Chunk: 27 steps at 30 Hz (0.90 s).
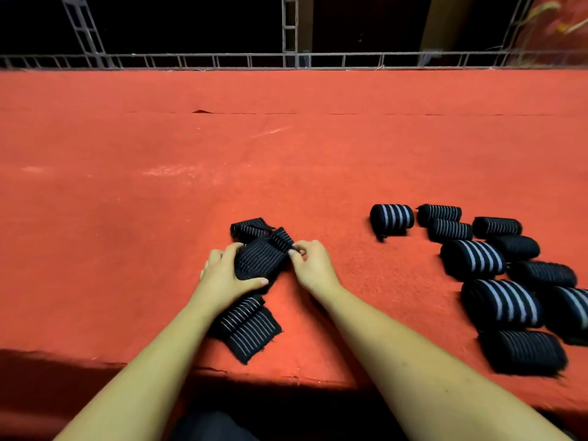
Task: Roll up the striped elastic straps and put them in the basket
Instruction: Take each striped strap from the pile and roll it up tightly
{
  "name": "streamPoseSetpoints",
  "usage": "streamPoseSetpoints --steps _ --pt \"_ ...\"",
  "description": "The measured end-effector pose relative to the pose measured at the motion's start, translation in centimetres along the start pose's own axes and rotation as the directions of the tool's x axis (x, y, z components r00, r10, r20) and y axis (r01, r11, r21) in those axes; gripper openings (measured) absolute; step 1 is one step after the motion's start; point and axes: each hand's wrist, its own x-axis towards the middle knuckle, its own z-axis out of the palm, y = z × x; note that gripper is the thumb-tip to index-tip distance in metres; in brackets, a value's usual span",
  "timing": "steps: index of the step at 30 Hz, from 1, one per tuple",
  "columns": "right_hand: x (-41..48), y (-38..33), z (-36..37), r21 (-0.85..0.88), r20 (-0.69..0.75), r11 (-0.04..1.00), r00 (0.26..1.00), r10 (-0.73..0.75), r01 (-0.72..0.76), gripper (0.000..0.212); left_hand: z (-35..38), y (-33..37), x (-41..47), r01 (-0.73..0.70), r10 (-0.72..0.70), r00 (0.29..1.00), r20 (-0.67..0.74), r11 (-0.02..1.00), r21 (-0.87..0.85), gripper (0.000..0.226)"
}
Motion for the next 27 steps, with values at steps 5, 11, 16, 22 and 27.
streamPoseSetpoints --steps 5,11,16,22,27 --pt "0.6 -1.0 -6.4 0.698 0.008 0.678 0.950 0.312 -0.229 0.023 -2.0 -0.2 0.0 -0.083 0.075 0.991 -0.114 0.995 -0.062 0.038" --pt "0.1 1.3 -10.9 0.572 -0.102 0.764 0.899 0.427 -0.298 0.013 -3.5 4.1 -0.4 -0.274 0.224 0.949 -0.224 0.934 -0.228 0.020" --pt "-2.1 -0.8 -11.9 0.034 -0.232 0.997 0.971 -0.060 0.070 0.036 -4.0 8.6 -0.5 -0.333 0.264 0.936 -0.231 0.875 -0.351 0.018" --pt "-4.3 -3.9 -12.2 0.098 0.092 0.971 0.969 -0.229 0.220 0.014 -3.2 11.7 -1.1 -0.295 0.238 0.953 -0.187 0.871 -0.393 0.008" --pt "-4.9 -3.4 -12.6 -0.061 -0.039 0.946 0.947 -0.320 0.317 0.030 -2.9 12.9 -1.9 -0.276 0.231 0.960 -0.159 0.877 -0.392 0.005"
